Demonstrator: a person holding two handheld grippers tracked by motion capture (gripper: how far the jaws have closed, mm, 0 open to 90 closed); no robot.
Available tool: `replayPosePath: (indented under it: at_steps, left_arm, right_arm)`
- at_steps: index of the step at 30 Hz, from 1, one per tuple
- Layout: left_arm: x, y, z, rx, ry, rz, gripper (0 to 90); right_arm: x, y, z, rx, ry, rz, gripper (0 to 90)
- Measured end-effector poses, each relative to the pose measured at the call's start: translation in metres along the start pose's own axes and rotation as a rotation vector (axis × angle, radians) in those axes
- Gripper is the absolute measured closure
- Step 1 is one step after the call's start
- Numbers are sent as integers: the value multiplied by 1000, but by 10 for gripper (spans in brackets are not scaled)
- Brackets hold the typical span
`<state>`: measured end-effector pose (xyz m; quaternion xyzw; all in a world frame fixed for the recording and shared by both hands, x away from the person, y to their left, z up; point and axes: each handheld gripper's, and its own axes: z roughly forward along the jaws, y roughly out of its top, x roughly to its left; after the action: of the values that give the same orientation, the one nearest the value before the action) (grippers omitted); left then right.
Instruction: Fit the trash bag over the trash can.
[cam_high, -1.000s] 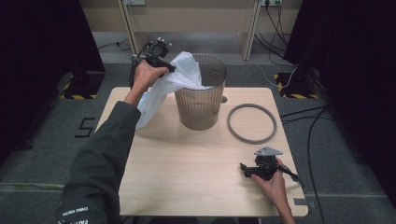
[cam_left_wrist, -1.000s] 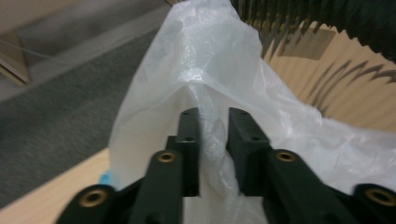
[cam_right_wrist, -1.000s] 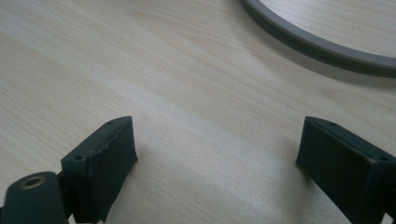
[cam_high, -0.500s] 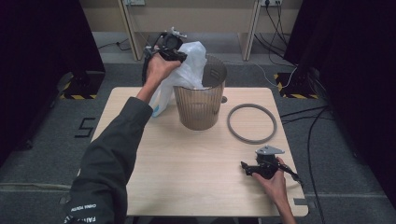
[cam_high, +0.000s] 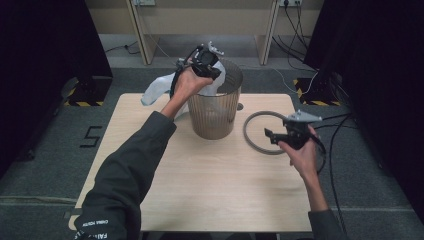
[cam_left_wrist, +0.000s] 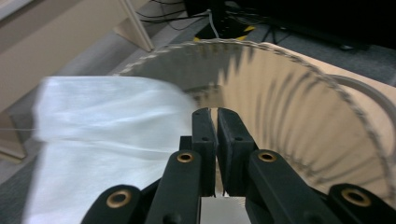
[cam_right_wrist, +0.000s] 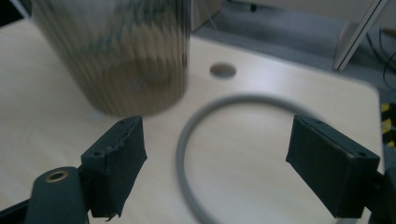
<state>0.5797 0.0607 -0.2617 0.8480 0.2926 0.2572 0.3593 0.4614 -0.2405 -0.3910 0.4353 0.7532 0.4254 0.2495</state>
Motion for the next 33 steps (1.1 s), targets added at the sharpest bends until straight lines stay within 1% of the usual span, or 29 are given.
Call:
replayPosePath:
  at_steps: [1,4,5,6,8,9,10,12,13,14,15,16,17,19,20,22,24,25,26,28,29,31,32,33]
  left_arm:
    - [-3,0,0,0,-3,4,856]
    - [-10,1,-2,-3,-37,28,850]
    - [-11,2,-5,-12,-45,26,834]
    - [-10,3,-9,-28,-37,17,804]
    - [-2,4,-21,-41,2,5,702]
    - [5,4,-27,-43,20,-23,656]
    - [11,3,-31,-43,33,-40,608]
    - [25,-3,-39,-27,70,-79,541]
    - [32,-6,-43,-12,85,-92,495]
    - [38,-11,-45,7,98,-103,470]
    - [44,-15,-47,28,111,-121,437]
    - [48,-21,-47,49,121,-145,380]
    - [52,-26,-47,67,122,-161,349]
    - [59,-37,-45,95,128,-199,315]
    - [62,-42,-43,109,120,-219,299]
    - [65,-50,-36,138,99,-234,279]
    - [67,-55,-29,168,94,-249,278]
    - [68,-57,-25,176,89,-266,285]
    - [70,-58,-23,179,82,-268,307]
    - [71,-59,-20,181,77,-249,424]
    - [73,-59,-20,168,90,-229,477]
    - [73,-58,-21,155,114,-209,582]
    - [73,-57,-21,166,121,-205,618]
    - [73,-57,-21,166,120,-206,621]
  right_arm:
    - [-1,15,2,-14,-1,-8,197]
    - [-2,45,7,-28,11,-25,205]
    - [-2,55,9,-30,11,-27,205]
    - [-2,62,11,-31,9,-28,205]
    - [-1,74,13,-34,10,-39,205]
    - [-1,78,14,-34,11,-40,205]
    - [-1,82,16,-31,9,-44,205]
    - [-1,85,17,-25,8,-48,205]
    - [-1,86,18,-22,8,-46,205]
    - [-1,87,18,-21,11,-42,205]
    - [-1,89,18,-21,10,-45,205]
    - [-1,90,18,-22,12,-43,205]
    - [-2,91,18,-19,16,-34,205]
    - [-3,96,17,-24,11,-35,205]
    - [-3,97,17,-27,11,-34,205]
    - [-3,100,17,-31,16,-30,205]
    - [-1,103,18,-33,17,-31,205]
    - [0,104,18,-34,21,-33,205]
    - [1,104,18,-32,21,-34,205]
    - [2,105,19,-29,22,-35,205]
    - [1,106,20,-28,22,-37,205]
    - [1,106,21,-25,19,-35,205]
    - [0,106,21,-25,19,-33,205]
    - [0,106,21,-23,20,-32,205]
